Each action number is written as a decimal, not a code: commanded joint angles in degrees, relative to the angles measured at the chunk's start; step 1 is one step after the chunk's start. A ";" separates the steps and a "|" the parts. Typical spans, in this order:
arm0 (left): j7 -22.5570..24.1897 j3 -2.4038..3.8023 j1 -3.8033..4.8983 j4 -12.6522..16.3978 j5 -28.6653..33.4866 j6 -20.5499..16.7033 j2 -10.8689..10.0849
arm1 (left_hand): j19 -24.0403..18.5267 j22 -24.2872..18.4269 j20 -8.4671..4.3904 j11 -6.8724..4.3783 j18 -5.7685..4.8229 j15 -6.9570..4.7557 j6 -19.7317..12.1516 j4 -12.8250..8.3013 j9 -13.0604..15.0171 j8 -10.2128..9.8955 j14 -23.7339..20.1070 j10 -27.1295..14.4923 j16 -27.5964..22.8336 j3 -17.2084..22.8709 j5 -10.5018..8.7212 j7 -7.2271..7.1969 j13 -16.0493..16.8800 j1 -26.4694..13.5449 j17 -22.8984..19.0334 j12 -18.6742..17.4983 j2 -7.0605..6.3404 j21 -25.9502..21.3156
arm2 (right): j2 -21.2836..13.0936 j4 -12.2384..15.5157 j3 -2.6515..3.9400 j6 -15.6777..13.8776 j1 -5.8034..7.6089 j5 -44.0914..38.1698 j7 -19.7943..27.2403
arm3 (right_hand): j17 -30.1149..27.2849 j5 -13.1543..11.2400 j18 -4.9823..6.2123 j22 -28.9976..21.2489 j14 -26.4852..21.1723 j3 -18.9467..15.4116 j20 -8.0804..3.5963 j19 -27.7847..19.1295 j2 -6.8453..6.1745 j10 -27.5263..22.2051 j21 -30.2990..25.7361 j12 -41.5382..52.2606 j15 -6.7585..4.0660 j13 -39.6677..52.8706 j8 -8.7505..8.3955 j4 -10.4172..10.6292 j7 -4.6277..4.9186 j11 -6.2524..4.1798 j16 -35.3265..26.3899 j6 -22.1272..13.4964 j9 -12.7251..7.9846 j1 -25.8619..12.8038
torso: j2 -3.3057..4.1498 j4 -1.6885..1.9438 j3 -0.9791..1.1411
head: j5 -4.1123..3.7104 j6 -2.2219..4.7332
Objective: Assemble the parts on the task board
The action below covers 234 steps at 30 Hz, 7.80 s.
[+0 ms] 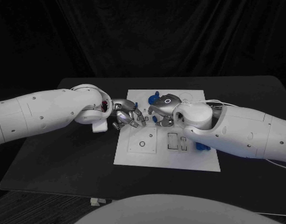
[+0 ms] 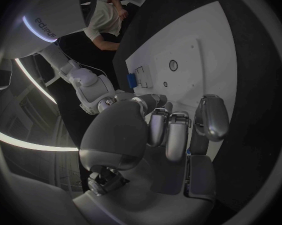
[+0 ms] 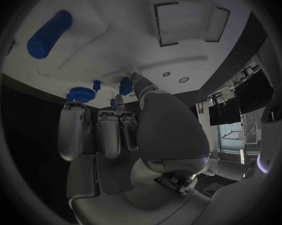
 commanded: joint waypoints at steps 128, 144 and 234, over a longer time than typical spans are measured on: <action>29.55 0.05 3.59 -6.76 -81.10 -32.35 10.12 | 10.90 14.39 -2.77 -4.01 -3.42 -3.11 24.31 8.08 -1.50 -12.25 6.15 8.42 0.15 -18.47 -23.15 -7.15 15.09 5.30 15.10 6.86 -7.46 16.69 | -25.19 12.44 -0.02 -15.60 5.98 38.04 13.80 | 13.96 2.50 -1.35 12.75 5.70 -15.21 0.64 2.55 13.01 6.06 3.84 1.19 0.89 15.10 10.24 10.97 0.97 1.21 1.20 11.24 1.46 -22.52 | -0.24 -0.03 0.30 | -0.49 0.01; 29.27 0.06 1.76 -7.78 -79.23 -31.68 10.82 | 10.87 14.39 -2.54 -3.01 -3.42 -2.78 24.31 8.02 -1.81 -13.43 6.15 8.42 0.15 -17.91 -21.53 -5.79 15.09 5.72 15.10 6.86 -7.02 16.69 | -25.27 12.43 -0.02 -15.43 5.89 38.04 13.59 | 13.96 2.95 -1.35 12.75 5.70 -15.46 0.66 2.54 13.57 6.06 3.84 1.19 0.89 15.10 10.20 10.95 0.99 1.21 1.19 11.04 1.54 -21.29 | -0.19 -0.07 0.31 | -0.72 0.01; 21.80 0.08 -1.81 -12.31 -78.67 -30.82 15.42 | 11.05 14.48 -2.75 -3.59 -3.48 -3.21 34.25 6.52 3.53 -9.39 6.15 8.42 0.15 -18.03 -17.02 -6.48 15.09 1.31 15.10 6.86 -3.62 17.02 | -25.09 12.10 -0.02 -10.62 5.03 38.05 12.80 | 13.14 3.00 -1.09 12.39 5.50 -16.00 0.74 2.01 15.03 5.72 2.81 0.93 0.99 14.45 10.56 11.06 0.96 1.32 0.82 11.59 1.81 -20.67 | -0.26 -0.10 0.38 | -0.96 0.01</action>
